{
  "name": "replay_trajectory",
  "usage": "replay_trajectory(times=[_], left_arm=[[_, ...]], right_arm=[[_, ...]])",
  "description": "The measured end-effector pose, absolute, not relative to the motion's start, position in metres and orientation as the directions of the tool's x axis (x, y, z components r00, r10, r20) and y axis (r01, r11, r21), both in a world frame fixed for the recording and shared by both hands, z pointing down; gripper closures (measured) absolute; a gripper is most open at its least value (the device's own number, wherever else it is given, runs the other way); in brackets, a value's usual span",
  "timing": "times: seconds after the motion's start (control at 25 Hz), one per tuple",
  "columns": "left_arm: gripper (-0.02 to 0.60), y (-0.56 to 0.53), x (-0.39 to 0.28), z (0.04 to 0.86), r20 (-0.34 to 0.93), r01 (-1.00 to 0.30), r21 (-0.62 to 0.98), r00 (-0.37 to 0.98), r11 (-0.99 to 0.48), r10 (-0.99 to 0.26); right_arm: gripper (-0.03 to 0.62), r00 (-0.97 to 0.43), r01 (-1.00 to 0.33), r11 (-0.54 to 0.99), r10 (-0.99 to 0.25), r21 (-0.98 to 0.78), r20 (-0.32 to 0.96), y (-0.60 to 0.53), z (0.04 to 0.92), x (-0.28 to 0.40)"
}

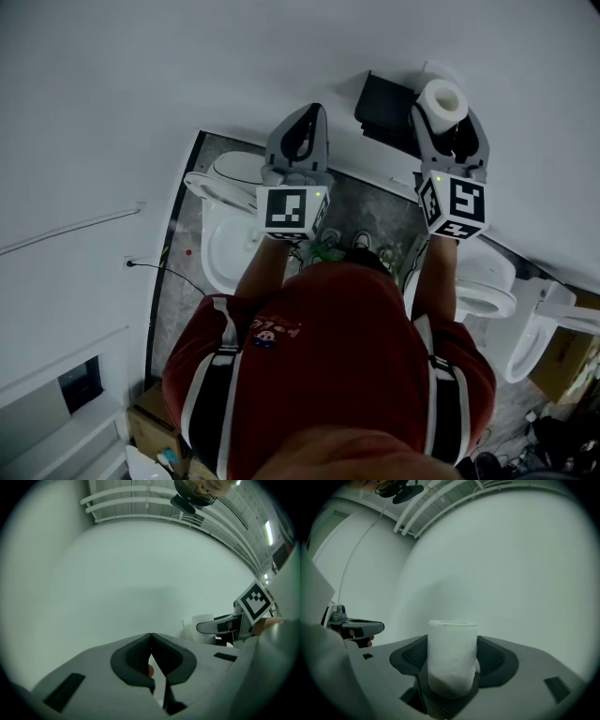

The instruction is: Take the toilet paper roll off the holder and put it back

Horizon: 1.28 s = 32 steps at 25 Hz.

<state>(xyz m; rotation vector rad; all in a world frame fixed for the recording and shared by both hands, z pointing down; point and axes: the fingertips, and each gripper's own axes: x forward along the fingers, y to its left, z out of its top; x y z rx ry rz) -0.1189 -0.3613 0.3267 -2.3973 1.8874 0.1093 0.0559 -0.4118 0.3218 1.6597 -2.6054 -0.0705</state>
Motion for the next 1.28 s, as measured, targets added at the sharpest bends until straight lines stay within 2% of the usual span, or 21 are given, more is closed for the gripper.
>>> replay_trajectory(times=[0.64, 1.28], left_arm=[[0.563, -0.344, -0.126, 0.316, -0.151, -0.968, -0.012, 0.249, -0.25, -0.957], [0.563, -0.316, -0.095, 0.313, -0.169, -0.934, -0.006, 0.353, -0.357, -0.92]], right_arm=[[0.272, -0.377, -0.924, 0.369, -0.923, 0.097, -0.079, -0.385, 0.287, 0.058], [0.272, -0.229, -0.971, 0.219, -0.967, 0.095, -0.11, -0.327, 0.282, 0.107]])
